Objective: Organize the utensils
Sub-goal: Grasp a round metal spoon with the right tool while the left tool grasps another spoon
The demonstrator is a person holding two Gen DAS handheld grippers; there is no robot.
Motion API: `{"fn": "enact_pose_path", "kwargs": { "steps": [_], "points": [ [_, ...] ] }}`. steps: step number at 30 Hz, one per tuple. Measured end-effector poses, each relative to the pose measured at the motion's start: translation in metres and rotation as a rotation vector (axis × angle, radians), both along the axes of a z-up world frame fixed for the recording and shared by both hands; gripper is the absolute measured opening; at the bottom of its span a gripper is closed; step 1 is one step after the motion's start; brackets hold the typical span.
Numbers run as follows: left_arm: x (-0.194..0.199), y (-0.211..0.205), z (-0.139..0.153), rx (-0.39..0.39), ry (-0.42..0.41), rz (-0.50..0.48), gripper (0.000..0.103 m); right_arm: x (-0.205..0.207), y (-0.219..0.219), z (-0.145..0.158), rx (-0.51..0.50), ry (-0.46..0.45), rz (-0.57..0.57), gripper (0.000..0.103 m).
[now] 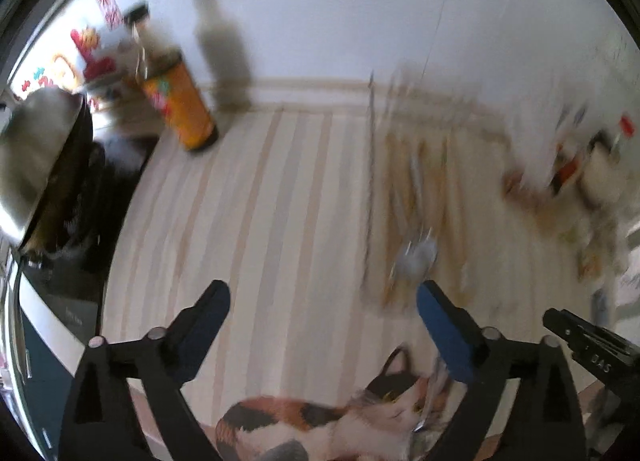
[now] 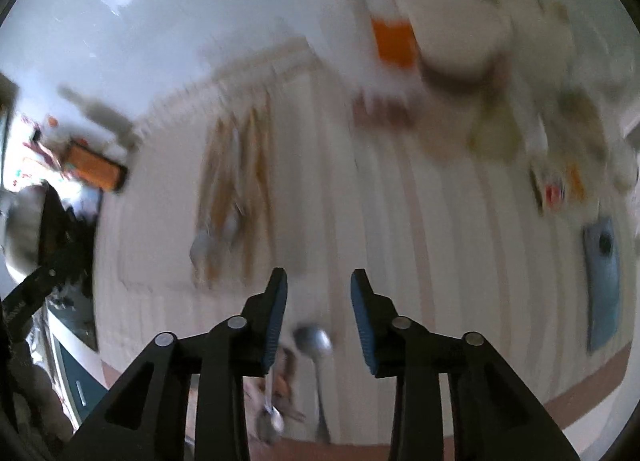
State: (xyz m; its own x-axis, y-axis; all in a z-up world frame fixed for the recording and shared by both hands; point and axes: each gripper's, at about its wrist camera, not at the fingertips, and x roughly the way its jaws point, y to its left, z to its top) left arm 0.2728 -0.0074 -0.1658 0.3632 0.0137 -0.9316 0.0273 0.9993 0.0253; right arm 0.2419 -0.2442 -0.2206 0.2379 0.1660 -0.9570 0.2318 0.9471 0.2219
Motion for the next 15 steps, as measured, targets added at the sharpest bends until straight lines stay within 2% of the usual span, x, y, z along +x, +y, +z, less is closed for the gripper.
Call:
{"fn": "enact_pose_path", "kwargs": {
  "steps": [3, 5, 11, 12, 13, 14, 15],
  "points": [
    [-0.021, 0.002, -0.04, 0.046, 0.079, -0.006, 0.099, -0.021, 0.006, -0.034, 0.02, 0.076, 0.003, 0.035],
    [-0.032, 0.003, -0.057, 0.069, 0.108, 0.0, 0.099, -0.031, 0.016, -0.05, 0.015, 0.095, 0.02, 0.035],
    [-0.052, 0.009, -0.087, 0.119, 0.159, 0.012, 0.099, -0.043, 0.053, -0.082, -0.035, 0.137, 0.103, 0.036],
    [-0.054, 0.009, -0.089, 0.123, 0.165, 0.014, 0.099, -0.044, 0.058, -0.081, -0.071, 0.11, 0.116, 0.031],
    [-0.055, 0.01, -0.092, 0.128, 0.174, 0.016, 0.099, -0.044, 0.064, -0.082, -0.134, 0.108, 0.139, 0.014],
    [-0.056, 0.01, -0.094, 0.131, 0.178, 0.016, 0.099, -0.045, 0.066, -0.082, -0.177, 0.093, 0.147, 0.008],
    [-0.057, 0.009, -0.095, 0.133, 0.182, 0.014, 0.099, -0.045, 0.066, -0.083, -0.174, 0.086, 0.151, 0.004]
  ]
}}
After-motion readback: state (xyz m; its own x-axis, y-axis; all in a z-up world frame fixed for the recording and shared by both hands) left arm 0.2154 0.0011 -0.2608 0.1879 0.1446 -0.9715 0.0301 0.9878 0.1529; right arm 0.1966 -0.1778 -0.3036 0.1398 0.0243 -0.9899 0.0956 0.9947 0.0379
